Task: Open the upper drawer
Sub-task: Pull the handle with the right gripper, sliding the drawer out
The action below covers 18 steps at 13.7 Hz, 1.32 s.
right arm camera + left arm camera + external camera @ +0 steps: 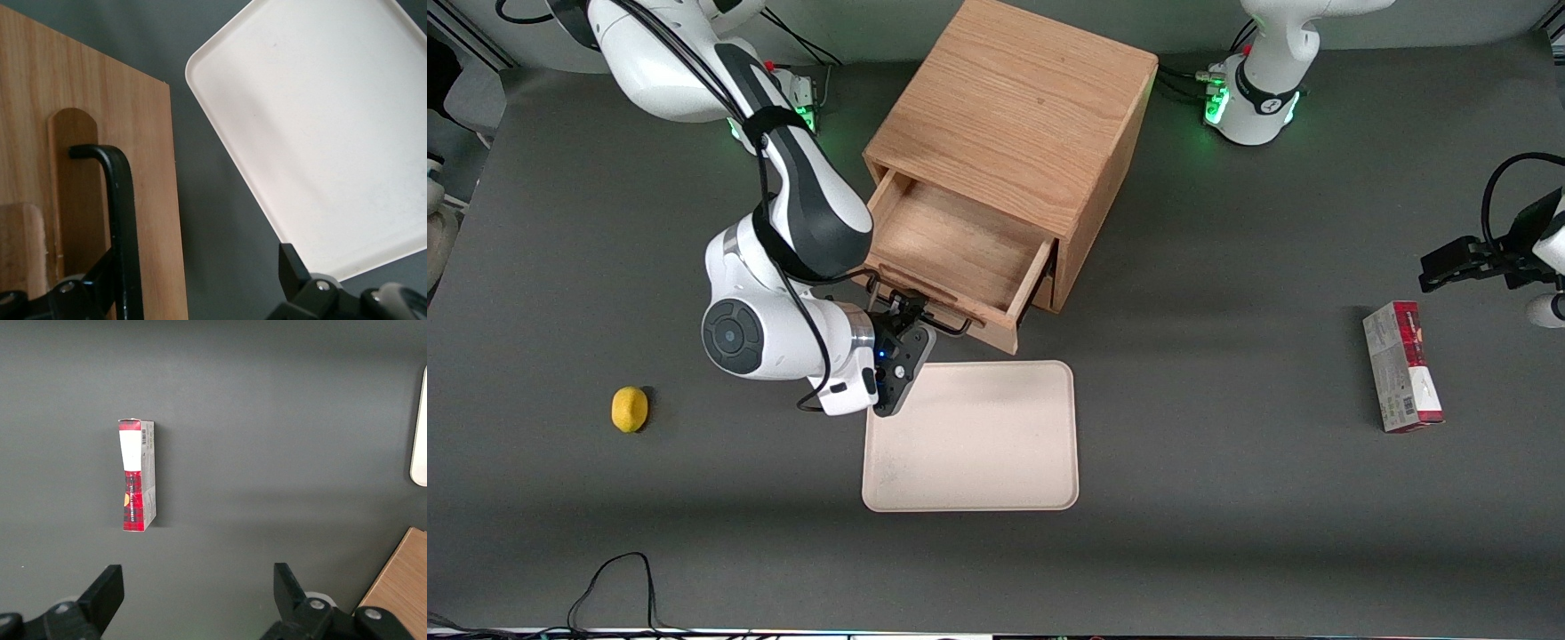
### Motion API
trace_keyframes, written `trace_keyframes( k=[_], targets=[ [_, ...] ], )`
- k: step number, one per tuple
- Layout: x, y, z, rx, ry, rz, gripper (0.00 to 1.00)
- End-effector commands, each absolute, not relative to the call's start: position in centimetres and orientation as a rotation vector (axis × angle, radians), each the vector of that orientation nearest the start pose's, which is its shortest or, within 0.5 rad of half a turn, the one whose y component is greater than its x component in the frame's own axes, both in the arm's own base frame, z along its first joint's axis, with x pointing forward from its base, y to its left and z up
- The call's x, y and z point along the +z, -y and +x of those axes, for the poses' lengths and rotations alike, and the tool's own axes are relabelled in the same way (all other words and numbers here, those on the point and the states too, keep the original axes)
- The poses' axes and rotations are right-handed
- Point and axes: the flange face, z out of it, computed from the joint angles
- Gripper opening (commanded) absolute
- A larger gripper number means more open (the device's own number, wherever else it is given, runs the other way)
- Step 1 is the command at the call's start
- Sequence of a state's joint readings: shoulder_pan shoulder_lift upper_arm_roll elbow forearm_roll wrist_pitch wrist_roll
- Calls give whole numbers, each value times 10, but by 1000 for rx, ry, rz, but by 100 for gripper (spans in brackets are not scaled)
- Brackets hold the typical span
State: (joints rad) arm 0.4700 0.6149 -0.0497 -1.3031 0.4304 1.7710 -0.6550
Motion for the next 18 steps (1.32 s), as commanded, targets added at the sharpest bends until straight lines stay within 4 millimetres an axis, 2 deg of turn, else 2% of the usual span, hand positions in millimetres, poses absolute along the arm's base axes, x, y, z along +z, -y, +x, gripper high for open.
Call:
trace_keyframes(
  k=[1, 14, 18],
  targets=[
    [382, -329, 648, 89, 1254, -2417, 100],
    [378, -303, 672, 55, 1171, -2436, 100],
    [384, -296, 680, 16, 1132, -2458, 100]
  ],
)
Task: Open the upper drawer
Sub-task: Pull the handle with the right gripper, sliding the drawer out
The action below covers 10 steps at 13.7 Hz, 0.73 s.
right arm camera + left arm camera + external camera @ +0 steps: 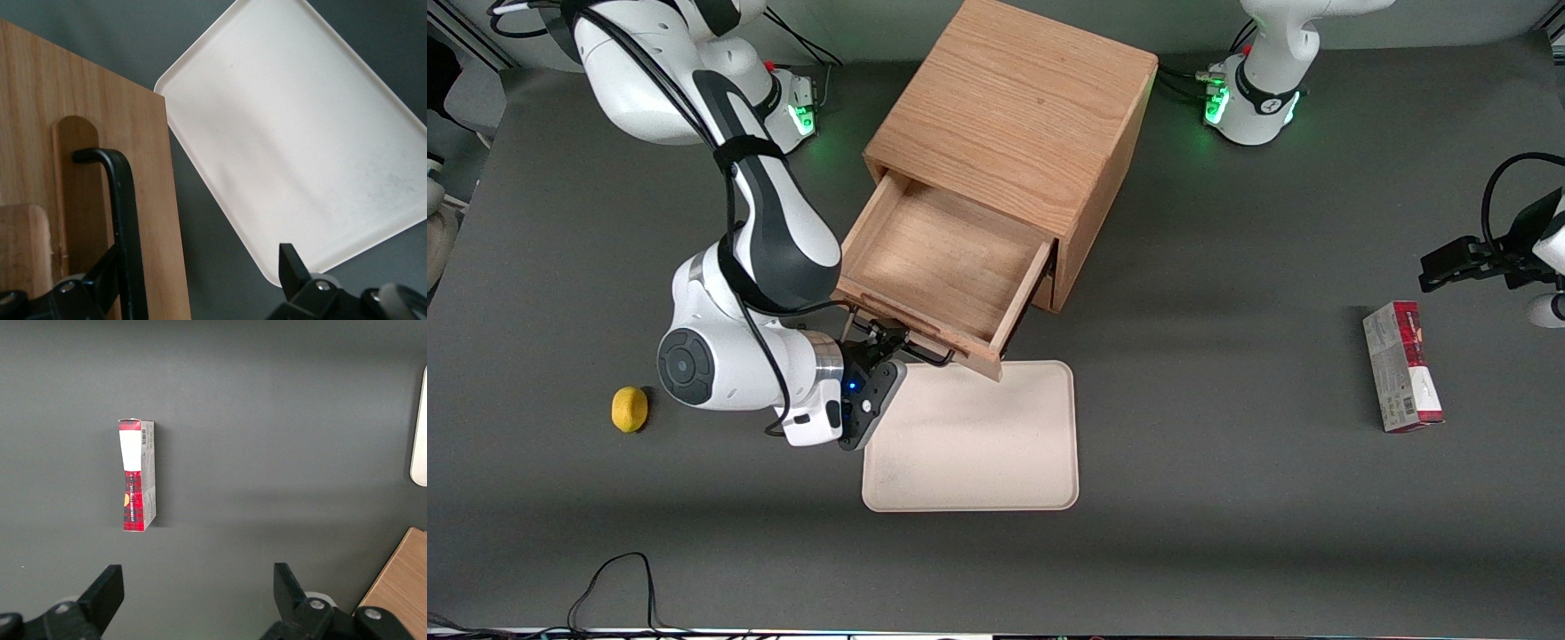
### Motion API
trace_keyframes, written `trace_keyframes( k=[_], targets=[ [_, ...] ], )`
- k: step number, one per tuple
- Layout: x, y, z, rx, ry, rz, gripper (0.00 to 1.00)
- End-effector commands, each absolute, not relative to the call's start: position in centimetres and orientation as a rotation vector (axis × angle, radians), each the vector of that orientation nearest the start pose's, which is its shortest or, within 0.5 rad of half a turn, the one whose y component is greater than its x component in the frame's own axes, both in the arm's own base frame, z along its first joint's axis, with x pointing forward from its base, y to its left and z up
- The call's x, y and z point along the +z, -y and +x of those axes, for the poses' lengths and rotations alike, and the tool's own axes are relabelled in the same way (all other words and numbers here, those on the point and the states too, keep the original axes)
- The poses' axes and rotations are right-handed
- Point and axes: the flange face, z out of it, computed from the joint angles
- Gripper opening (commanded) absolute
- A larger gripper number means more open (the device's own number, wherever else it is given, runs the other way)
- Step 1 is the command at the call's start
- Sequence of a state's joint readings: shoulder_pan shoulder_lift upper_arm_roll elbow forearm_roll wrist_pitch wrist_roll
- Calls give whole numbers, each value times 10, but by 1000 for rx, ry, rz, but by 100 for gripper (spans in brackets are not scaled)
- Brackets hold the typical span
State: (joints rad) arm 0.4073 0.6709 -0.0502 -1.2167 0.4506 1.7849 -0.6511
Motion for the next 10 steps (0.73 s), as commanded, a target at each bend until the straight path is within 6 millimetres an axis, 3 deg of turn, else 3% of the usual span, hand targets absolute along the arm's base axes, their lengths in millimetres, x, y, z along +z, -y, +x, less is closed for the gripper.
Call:
trace_keyframes(
  k=[1, 10],
  targets=[
    [384, -294, 682, 10, 1124, -2462, 100],
    [379, -279, 696, -35, 1094, -2481, 100]
  ],
)
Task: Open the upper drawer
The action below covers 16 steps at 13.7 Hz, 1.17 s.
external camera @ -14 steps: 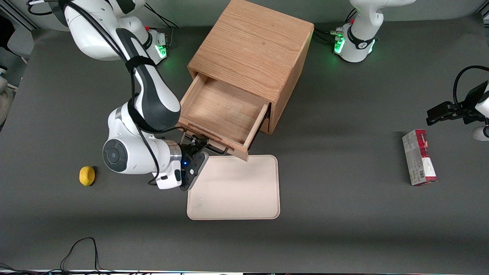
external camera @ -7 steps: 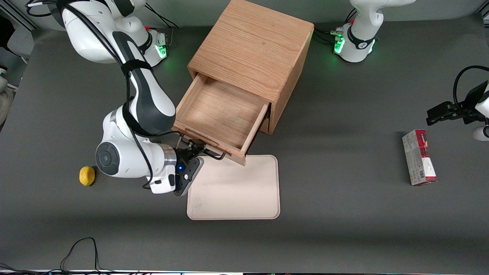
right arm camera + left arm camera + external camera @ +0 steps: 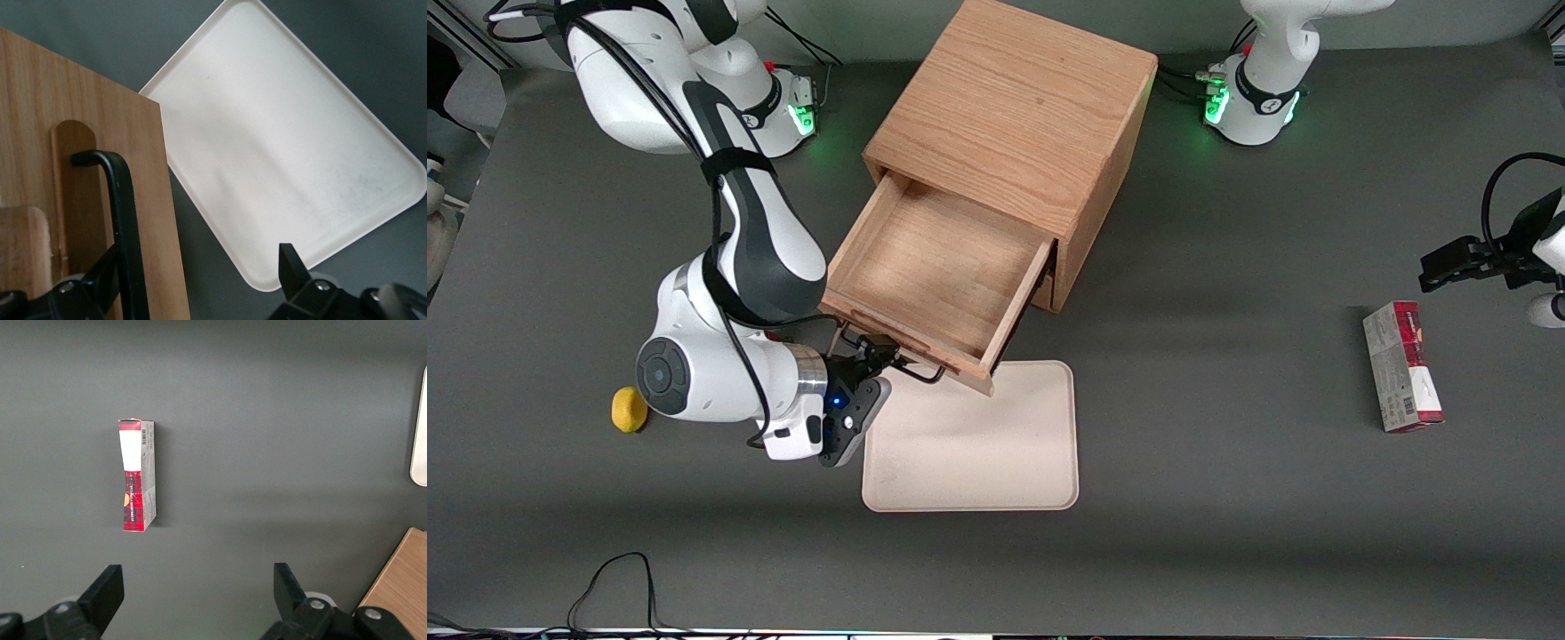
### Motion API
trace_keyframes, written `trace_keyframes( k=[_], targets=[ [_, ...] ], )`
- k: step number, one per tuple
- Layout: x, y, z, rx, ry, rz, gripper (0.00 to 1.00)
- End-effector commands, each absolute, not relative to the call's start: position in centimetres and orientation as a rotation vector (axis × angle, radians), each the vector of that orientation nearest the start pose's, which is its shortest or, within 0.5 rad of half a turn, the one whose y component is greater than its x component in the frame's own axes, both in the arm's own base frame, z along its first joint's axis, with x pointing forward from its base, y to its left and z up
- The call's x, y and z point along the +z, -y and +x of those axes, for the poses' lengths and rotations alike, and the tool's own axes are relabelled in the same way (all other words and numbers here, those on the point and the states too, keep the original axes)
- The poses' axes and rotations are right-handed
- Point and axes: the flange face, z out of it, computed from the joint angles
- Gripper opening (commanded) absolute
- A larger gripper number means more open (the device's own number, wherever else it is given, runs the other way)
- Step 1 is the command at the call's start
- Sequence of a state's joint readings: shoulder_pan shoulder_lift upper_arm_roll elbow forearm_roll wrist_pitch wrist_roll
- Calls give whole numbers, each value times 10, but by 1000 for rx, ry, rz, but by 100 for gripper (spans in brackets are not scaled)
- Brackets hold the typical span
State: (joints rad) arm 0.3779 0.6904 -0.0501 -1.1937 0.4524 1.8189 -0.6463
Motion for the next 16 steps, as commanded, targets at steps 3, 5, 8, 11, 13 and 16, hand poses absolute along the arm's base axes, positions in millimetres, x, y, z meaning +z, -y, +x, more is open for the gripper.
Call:
trace_keyframes(
  k=[3, 5, 8, 11, 13, 16],
  targets=[
    [380, -273, 699, -43, 1082, -2487, 100],
    [381, -272, 702, -51, 1077, -2486, 100],
    [379, -266, 704, -49, 1066, -2488, 100],
    [381, -264, 704, -36, 1064, -2487, 100],
    [386, -263, 703, -22, 1071, -2476, 100],
    [395, -262, 700, 12, 1084, -2463, 100]
  ],
)
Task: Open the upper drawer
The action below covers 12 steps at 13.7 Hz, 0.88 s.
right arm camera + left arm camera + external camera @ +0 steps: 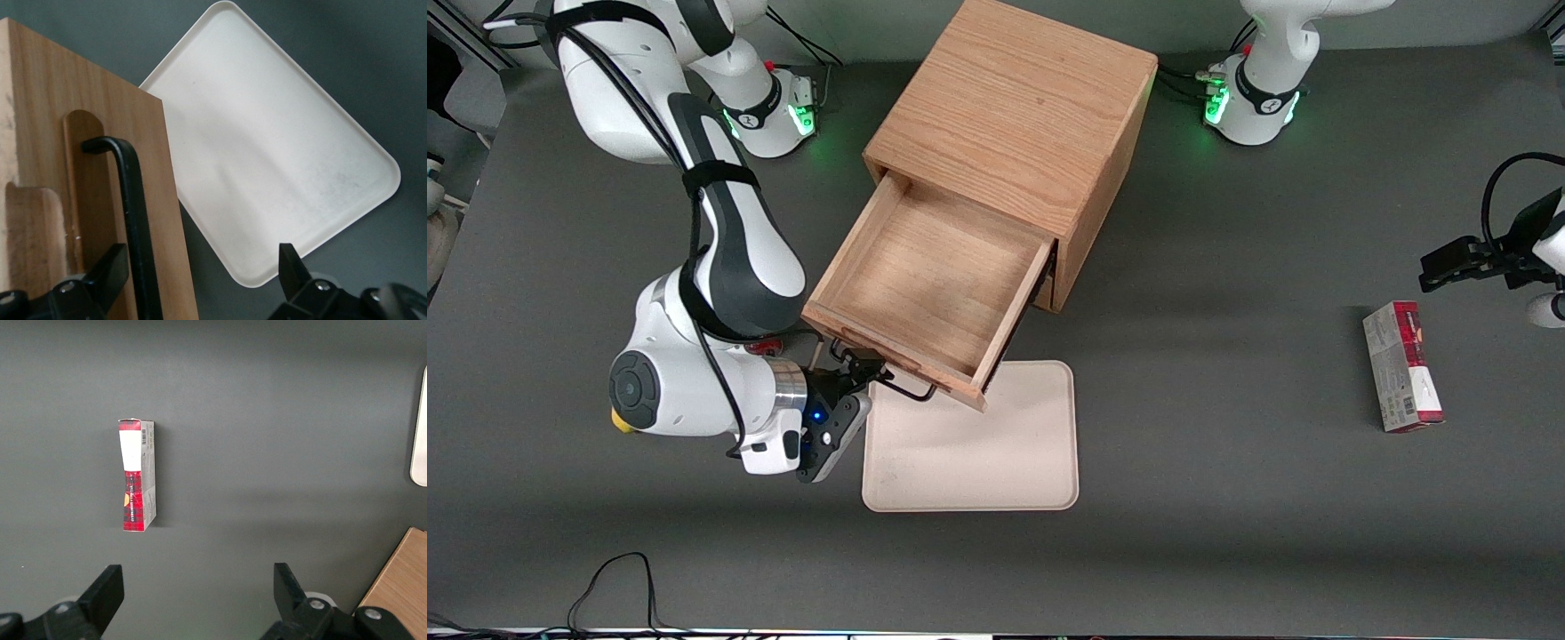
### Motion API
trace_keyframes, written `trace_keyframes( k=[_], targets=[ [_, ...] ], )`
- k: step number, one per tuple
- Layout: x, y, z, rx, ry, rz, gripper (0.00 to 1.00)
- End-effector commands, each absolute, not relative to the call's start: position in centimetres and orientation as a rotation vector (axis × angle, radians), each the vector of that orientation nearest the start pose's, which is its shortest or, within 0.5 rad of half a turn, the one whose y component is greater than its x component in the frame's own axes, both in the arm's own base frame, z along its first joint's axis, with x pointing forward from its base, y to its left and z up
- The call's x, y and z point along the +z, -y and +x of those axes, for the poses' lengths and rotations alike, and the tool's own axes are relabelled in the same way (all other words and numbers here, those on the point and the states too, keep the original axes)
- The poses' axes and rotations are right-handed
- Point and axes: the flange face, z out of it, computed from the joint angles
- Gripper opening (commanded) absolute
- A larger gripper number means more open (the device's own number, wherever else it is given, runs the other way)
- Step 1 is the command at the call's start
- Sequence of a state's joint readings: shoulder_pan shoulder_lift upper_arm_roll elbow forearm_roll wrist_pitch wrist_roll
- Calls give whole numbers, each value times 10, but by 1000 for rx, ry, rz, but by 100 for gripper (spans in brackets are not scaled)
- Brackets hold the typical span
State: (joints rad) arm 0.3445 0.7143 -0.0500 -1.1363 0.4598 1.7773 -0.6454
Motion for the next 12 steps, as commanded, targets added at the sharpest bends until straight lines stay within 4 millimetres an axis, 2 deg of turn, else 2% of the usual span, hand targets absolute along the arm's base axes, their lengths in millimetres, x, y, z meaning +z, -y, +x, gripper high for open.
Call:
trace_keyframes(
  k=[1, 5, 8, 9, 12],
  targets=[
    [397, -261, 699, 24, 1086, -2460, 100],
    [421, -257, 690, 85, 1113, -2433, 100],
    [463, -234, 684, 67, 1114, -2442, 100],
    [487, -228, 677, 37, 1122, -2452, 100],
    [517, -197, 649, 98, 1175, -2552, 100]
  ],
)
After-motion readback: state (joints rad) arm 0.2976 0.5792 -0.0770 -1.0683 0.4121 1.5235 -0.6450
